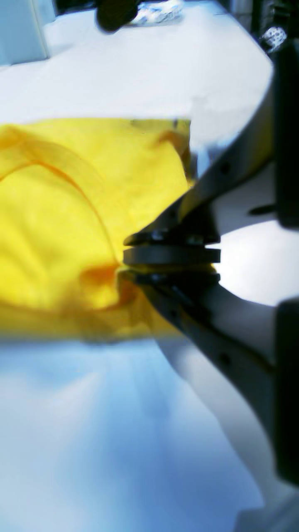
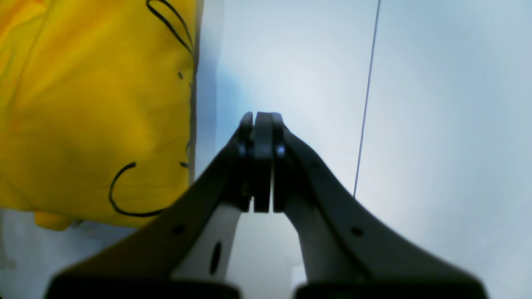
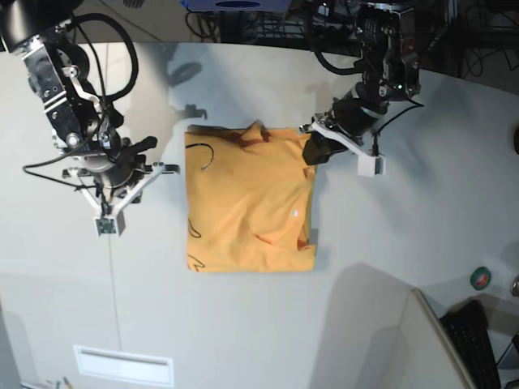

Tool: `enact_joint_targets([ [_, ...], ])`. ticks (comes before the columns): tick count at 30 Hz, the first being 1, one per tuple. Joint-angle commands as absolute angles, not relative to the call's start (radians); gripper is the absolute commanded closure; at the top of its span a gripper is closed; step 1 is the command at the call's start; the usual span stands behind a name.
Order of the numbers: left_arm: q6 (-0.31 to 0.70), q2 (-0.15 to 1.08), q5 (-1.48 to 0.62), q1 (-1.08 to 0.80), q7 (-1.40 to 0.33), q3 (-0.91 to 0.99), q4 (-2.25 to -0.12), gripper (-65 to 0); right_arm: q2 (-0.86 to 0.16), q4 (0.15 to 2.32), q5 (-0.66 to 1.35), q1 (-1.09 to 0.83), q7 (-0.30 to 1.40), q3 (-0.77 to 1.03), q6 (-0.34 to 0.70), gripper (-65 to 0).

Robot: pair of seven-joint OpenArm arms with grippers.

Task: Layout the t-shirt on the table in an organized manner, then fold the t-shirt properly
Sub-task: 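Grasp the shirt's folded corners with both grippers, then pull the folded shirt with both grippers to straighten its edges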

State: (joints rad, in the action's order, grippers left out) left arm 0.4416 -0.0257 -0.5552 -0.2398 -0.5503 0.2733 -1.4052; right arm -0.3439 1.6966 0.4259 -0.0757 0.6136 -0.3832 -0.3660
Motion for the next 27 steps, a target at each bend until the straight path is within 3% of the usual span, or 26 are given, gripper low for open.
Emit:
enact_joint_targets([
  [1,0.449,-0.024,-0.575,-0.243,-0.533,0.272,-1.435,0.0,-0.349,1.712,0.421,-0.059,0.593,-0.377,-0.364,0.0],
  [4,0.449,-0.021,-0.575,-0.266,-0.532,0.292,-1.463,0.0,-0.341,1.712,0.423,-0.054,0.593,-0.384,-0.352,0.0],
  [10,0.449,-0.021,-0.573,-0.272,-0.533,0.308,-1.468,0.0,-0.271,1.710,0.421,-0.053,0.593,-0.450,-0.179,0.0],
  [19,0.449,-0.025,-0.573,-0.274,-0.533,0.383,-1.461,-0.8,-0.165,1.501,0.421,0.062,0.590,-0.613,-0.168,0.0],
  [23,0.449,-0.025,-0.573,-0.288,-0.532,0.443,-1.461,-12.5,-0.120,1.363,0.421,0.090,0.541,-0.616,-0.168,0.0],
  [27,0.449,-0.025,-0.570,-0.289,-0.532,0.493,-1.460,-31.1,-0.117,1.325,0.421,0.093,0.536,-0.616,-0.168,0.0],
])
